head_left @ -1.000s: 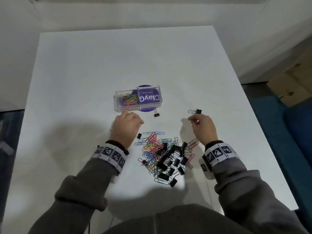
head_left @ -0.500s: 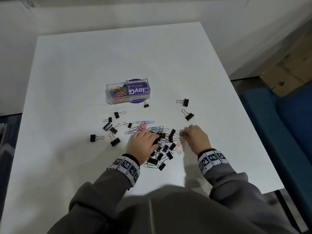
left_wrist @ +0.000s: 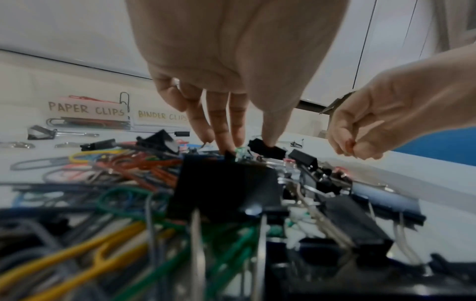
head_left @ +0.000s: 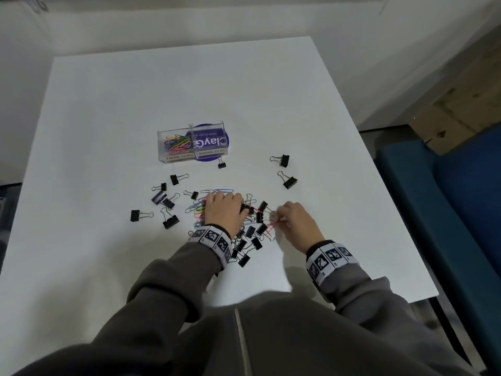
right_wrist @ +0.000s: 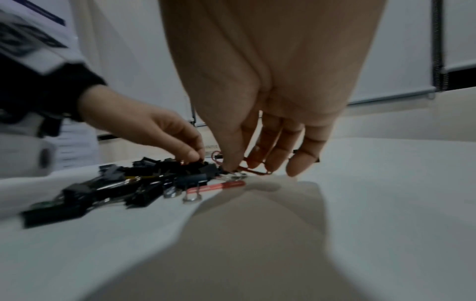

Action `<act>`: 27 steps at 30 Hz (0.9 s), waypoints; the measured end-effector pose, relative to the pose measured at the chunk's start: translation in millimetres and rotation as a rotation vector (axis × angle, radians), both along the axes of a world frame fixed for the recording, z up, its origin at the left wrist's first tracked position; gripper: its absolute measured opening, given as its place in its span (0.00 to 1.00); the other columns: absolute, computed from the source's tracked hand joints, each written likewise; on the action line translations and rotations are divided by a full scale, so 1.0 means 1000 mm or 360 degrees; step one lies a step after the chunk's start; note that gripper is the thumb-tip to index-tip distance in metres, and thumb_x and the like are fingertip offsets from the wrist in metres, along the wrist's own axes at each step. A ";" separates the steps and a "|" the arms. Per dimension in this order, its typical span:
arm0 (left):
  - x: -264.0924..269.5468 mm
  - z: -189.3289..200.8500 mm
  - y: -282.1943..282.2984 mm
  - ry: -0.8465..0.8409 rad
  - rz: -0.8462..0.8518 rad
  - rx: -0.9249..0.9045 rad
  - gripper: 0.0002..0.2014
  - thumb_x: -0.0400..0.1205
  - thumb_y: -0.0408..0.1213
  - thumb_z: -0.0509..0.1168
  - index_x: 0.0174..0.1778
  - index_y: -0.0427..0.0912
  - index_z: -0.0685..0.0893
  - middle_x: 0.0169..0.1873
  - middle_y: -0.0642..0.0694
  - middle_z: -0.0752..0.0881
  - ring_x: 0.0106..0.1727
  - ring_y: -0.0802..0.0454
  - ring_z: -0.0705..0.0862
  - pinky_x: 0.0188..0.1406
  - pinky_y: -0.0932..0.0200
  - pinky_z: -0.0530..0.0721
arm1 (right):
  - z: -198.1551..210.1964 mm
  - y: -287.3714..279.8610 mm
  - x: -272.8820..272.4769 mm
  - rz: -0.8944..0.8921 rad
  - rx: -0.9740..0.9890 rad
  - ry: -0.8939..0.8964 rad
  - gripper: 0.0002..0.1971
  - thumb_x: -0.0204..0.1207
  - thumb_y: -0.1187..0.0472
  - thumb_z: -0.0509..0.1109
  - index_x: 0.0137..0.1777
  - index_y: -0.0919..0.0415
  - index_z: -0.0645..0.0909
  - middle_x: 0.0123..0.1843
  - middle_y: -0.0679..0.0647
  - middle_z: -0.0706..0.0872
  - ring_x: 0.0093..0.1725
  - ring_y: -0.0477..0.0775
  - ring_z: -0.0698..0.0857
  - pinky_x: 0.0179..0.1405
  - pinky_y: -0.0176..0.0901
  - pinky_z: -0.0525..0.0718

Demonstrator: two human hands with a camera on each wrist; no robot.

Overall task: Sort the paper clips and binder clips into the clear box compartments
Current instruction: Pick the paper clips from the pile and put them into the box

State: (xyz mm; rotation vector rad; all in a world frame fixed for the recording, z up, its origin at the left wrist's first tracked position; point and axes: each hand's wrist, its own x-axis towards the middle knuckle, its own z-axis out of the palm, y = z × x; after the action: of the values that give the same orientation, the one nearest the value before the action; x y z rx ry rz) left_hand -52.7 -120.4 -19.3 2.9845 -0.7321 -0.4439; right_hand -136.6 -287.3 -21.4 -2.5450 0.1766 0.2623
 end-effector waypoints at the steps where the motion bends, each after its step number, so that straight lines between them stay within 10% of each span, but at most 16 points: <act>1: 0.001 0.000 0.000 0.0000 0.0010 -0.0028 0.18 0.83 0.52 0.53 0.61 0.47 0.75 0.58 0.48 0.83 0.63 0.45 0.75 0.65 0.48 0.65 | 0.000 0.003 -0.002 0.0078 0.0000 -0.0007 0.04 0.76 0.65 0.66 0.43 0.57 0.82 0.48 0.55 0.85 0.52 0.57 0.79 0.49 0.49 0.79; 12: 0.027 0.010 0.057 -0.0108 0.0585 -0.0348 0.09 0.82 0.41 0.60 0.54 0.44 0.80 0.52 0.44 0.84 0.57 0.42 0.76 0.60 0.45 0.66 | -0.002 -0.005 -0.008 0.0279 -0.0217 0.0235 0.06 0.77 0.67 0.63 0.50 0.61 0.80 0.55 0.56 0.80 0.59 0.56 0.75 0.46 0.42 0.75; 20: 0.036 0.006 0.008 -0.0068 -0.0190 -0.0014 0.14 0.82 0.41 0.60 0.64 0.50 0.76 0.63 0.49 0.79 0.65 0.47 0.72 0.66 0.49 0.65 | -0.004 -0.005 -0.010 0.0130 -0.0028 0.0333 0.08 0.72 0.73 0.61 0.45 0.62 0.78 0.48 0.61 0.84 0.51 0.62 0.79 0.45 0.48 0.76; 27: 0.040 -0.002 -0.006 0.0151 -0.0072 0.0117 0.08 0.81 0.35 0.62 0.55 0.45 0.80 0.56 0.46 0.82 0.60 0.44 0.75 0.61 0.49 0.66 | 0.000 -0.002 -0.007 0.0098 -0.0050 0.0376 0.10 0.71 0.73 0.63 0.45 0.62 0.83 0.51 0.60 0.84 0.54 0.60 0.80 0.50 0.48 0.78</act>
State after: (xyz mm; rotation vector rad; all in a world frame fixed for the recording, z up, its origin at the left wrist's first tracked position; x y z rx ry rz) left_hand -12.7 -126.6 -21.7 2.9945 -0.7923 -0.6232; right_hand -143.8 -288.8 -21.7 -2.5482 0.1935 0.5893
